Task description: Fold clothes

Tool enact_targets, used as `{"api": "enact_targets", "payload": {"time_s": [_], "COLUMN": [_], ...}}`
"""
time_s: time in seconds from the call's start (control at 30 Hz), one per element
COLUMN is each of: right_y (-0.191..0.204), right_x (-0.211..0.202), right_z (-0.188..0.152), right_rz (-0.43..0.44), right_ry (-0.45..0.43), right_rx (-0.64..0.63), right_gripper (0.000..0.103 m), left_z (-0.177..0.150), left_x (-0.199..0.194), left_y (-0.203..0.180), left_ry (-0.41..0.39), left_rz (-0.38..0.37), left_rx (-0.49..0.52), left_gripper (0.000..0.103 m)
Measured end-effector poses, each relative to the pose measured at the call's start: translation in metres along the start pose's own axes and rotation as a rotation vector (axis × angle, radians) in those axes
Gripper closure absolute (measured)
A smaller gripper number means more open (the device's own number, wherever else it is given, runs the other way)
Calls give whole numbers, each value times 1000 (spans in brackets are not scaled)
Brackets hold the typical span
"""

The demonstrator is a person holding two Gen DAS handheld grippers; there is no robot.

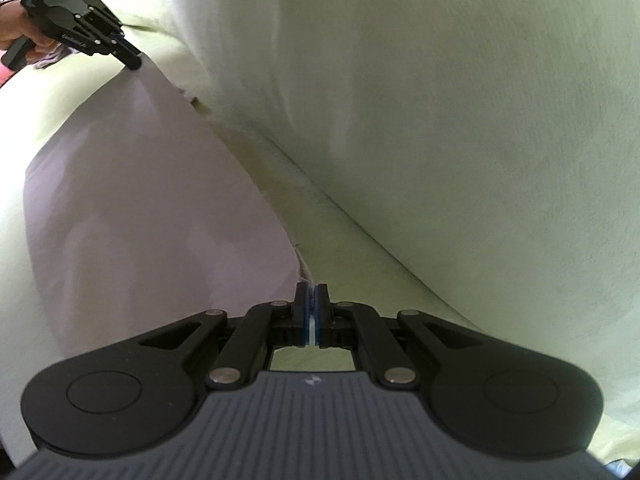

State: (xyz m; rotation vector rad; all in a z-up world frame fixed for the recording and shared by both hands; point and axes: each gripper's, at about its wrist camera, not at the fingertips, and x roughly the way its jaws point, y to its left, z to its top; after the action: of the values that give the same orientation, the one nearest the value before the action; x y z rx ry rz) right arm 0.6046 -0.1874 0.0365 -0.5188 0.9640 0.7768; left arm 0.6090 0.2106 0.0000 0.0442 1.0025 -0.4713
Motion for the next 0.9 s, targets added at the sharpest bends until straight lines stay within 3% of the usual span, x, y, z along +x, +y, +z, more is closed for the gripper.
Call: {"api": "enact_targets", "payload": {"time_s": [0.67, 0.7, 0.77, 0.8, 0.83, 0.9], "right_y": [-10, -9, -6, -6, -6, -10], "right_x": [62, 64, 67, 66, 64, 51], "right_z": [-11, -11, -12, -13, -12, -12], "right_rz": [-39, -43, -70, -99, -112, -152], "right_ry": [37, 37, 32, 26, 23, -4], "right_rx": [108, 110, 116, 124, 130, 200], "right_gripper": [103, 102, 97, 84, 80, 80], "left_z": [-16, -17, -21, -22, -23, -26], "left_x": [46, 47, 48, 47, 45, 39], "left_y": [11, 11, 10, 11, 12, 14], "left_ry": [30, 26, 16, 10, 4, -6], "left_rz": [57, 65, 98, 114, 131, 163], "left_rx": [-21, -24, -40, -56, -71, -96], "left_gripper": [99, 97, 80, 76, 64, 59]}}
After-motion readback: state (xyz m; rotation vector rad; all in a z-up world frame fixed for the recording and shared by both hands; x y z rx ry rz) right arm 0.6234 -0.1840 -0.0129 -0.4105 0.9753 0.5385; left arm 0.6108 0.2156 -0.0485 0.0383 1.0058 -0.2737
